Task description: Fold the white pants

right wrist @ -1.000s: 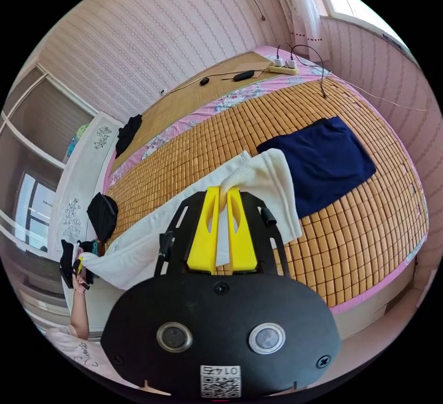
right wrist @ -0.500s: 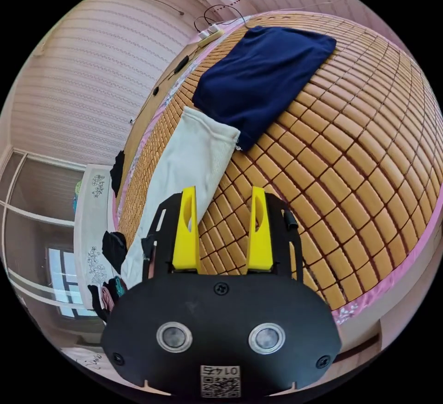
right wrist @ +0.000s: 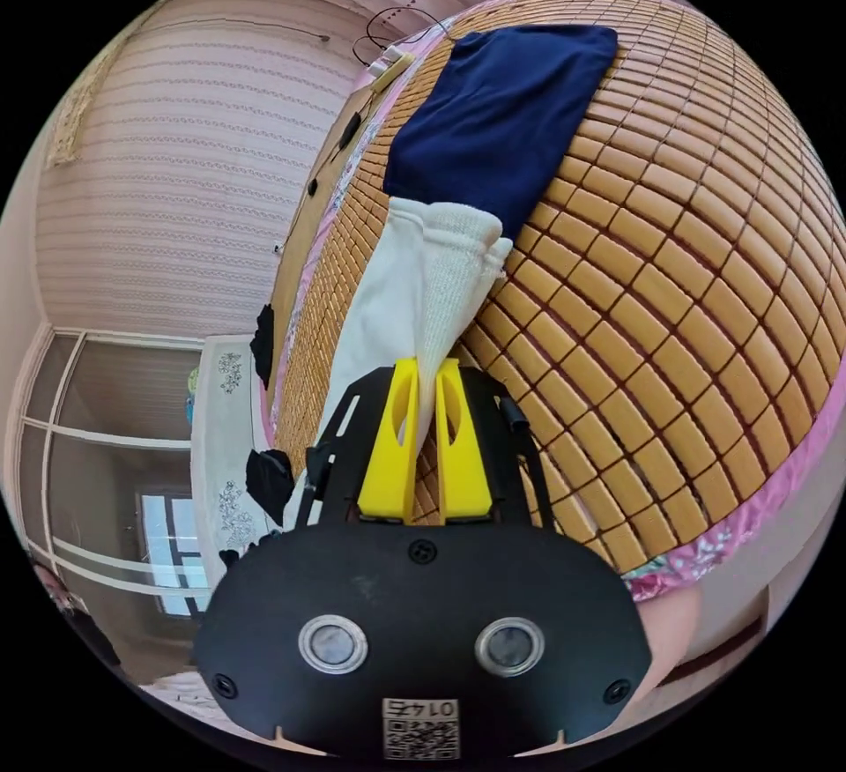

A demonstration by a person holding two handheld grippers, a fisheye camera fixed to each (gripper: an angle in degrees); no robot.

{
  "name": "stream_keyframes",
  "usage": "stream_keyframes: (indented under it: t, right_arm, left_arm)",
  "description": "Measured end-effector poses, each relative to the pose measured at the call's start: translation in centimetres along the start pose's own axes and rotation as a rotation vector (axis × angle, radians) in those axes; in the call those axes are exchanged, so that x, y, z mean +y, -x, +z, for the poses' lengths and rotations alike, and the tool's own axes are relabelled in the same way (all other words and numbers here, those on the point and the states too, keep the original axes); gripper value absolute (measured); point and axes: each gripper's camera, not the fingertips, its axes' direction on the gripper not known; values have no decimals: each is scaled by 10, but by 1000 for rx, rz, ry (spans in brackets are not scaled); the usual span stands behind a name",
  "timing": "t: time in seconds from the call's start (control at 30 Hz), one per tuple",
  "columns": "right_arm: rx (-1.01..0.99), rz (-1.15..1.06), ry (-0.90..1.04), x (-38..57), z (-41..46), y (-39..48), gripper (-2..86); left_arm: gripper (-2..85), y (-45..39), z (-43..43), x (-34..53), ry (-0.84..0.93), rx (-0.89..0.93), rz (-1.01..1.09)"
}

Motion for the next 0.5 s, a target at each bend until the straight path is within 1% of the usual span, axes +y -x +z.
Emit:
stream_keyframes:
  t: [0.13,0.2,0.27,0.3,0.33,0.4,0.47,0.5]
  right_arm:
    - [54,-81,24,57,-54,-17,30]
    - [189,-130,76,99,-78,-29,41]
    - [298,-147,142,121,-85,-41,53]
    - [363,-134,185,129,-90,-51,62]
    - [388,-127,186,132,-94,-55,67]
    - [416,-114,118,137,-118,-62,73]
    - [458,-118,26,135,-135,-58,71]
    - [471,-135,-18,132,-139,-53,75]
  left_arm:
    - [4,-4,-15,38,19,4,64]
    - [17,-9,-15,58,41,-46,117]
    - [47,-19,-9,83,90,-101,191]
    - [55,-20,-8,88,101,-109,188]
    - [62,-24,-9,96,113,-102,190]
    - [68,-38,-17,107,95,-111,222]
    - [67,-69,-37,117,23,-205,306]
    - [67,-79,-42,119,3,-220,338]
